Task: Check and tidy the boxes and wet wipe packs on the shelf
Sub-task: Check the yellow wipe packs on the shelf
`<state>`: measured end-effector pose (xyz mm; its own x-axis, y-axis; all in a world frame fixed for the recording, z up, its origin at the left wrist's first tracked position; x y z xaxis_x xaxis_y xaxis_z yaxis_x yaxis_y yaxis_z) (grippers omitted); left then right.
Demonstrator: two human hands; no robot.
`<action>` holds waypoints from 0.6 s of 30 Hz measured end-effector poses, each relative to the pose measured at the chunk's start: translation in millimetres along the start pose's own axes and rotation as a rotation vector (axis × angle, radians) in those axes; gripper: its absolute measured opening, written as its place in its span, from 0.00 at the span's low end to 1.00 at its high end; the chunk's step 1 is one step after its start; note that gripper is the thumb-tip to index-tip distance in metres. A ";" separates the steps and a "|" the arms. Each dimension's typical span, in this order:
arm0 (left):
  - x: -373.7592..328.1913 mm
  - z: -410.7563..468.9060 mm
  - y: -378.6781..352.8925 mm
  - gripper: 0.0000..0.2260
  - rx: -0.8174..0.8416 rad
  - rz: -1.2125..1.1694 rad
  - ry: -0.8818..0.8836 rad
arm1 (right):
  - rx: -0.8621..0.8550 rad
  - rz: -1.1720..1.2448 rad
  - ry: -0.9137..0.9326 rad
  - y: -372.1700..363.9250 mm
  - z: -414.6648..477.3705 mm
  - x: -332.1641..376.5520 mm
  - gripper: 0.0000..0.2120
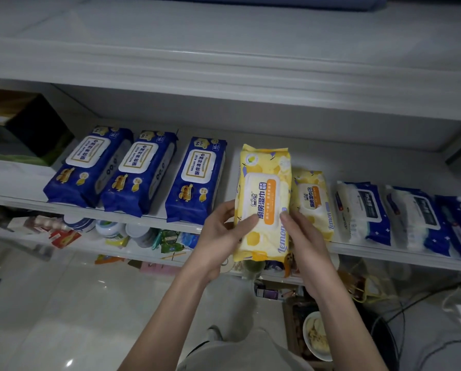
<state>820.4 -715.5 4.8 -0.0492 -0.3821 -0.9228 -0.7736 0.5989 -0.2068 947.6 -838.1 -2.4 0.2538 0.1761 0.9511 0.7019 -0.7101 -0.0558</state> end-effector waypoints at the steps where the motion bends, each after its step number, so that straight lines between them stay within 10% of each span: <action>1: -2.4 -5.5 0.1 0.19 0.021 0.009 -0.016 | 0.023 0.052 0.015 -5.0 -2.2 5.1 0.23; 18: -4.8 -15.7 1.7 0.21 0.221 -0.116 0.018 | -0.025 0.160 0.058 -3.4 -16.2 10.0 0.24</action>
<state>809.3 -723.7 14.0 0.0187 -0.4687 -0.8832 -0.6179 0.6891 -0.3787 937.0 -845.0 12.2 0.3216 0.0204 0.9467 0.6389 -0.7426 -0.2010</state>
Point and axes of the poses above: each hand's wrist, its own z-axis towards the middle knuckle, its own y-axis out of the back of the hand, x = y × z, the point moved 10 cm from there along z, towards the middle knuckle, and after that the axes turned 3 degrees about -z, right-handed, at the moved point
